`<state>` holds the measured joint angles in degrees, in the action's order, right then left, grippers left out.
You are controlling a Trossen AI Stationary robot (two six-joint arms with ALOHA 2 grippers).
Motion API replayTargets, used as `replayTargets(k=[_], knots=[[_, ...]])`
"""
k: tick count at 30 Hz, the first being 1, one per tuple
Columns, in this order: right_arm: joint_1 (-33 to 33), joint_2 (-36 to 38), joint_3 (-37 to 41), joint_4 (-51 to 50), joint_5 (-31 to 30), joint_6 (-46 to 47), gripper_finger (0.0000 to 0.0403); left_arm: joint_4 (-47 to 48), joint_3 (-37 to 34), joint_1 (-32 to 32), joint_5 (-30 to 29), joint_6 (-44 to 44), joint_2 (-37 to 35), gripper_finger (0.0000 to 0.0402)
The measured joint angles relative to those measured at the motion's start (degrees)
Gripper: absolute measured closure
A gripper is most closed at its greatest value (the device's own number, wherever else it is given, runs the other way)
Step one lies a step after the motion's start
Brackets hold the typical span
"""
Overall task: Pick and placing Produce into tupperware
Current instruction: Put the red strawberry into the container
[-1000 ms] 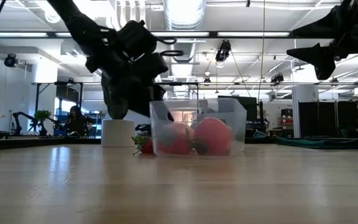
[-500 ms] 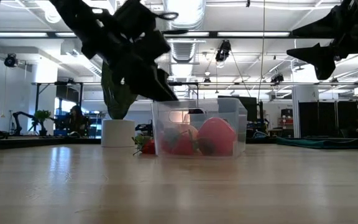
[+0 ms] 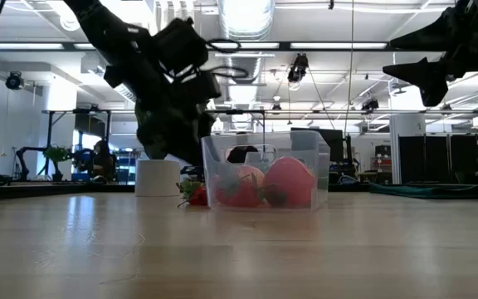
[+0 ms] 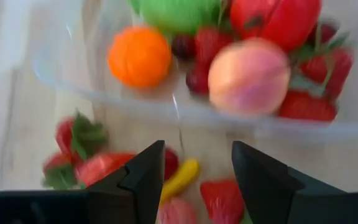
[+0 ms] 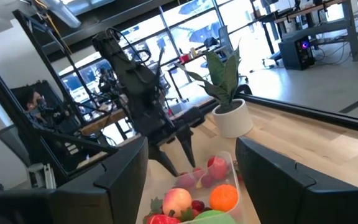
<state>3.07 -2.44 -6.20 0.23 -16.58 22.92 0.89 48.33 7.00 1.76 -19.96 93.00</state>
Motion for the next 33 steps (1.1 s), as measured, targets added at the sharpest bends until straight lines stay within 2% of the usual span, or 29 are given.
replayTargets(k=[5,8,15,20,28,30,33], knots=[[0.02,-0.16,0.00,-0.01,0.00,0.00,0.0167,-0.65,0.03,-0.03,0.06,-0.35,-0.04,0.0229],[0.02,-0.35,0.00,-0.04,0.00,0.00,0.0167,0.04,-0.14,-0.48,2.03,0.13,0.80,0.0229],[0.02,-0.35,0.00,0.01,0.00,0.00,0.0168,-1.06,-0.15,-4.24,3.81,0.33,2.79,0.0229],[0.02,-0.35,0.00,0.01,0.00,0.00,0.0167,-5.58,-0.15,-6.23,3.81,3.01,3.53,0.0229],[0.01,-0.35,0.00,0.00,0.00,0.00,0.0167,-5.36,0.75,-4.77,3.85,1.84,0.86,0.0229],[0.02,-0.34,0.00,-0.01,-0.02,0.00,0.0167,-1.98,1.01,-3.66,2.93,-0.77,0.61,0.0229],[0.02,-0.33,-0.02,0.00,0.01,0.00,0.0168,1.63,1.41,-1.58,-2.91,-3.97,0.61,0.0229]])
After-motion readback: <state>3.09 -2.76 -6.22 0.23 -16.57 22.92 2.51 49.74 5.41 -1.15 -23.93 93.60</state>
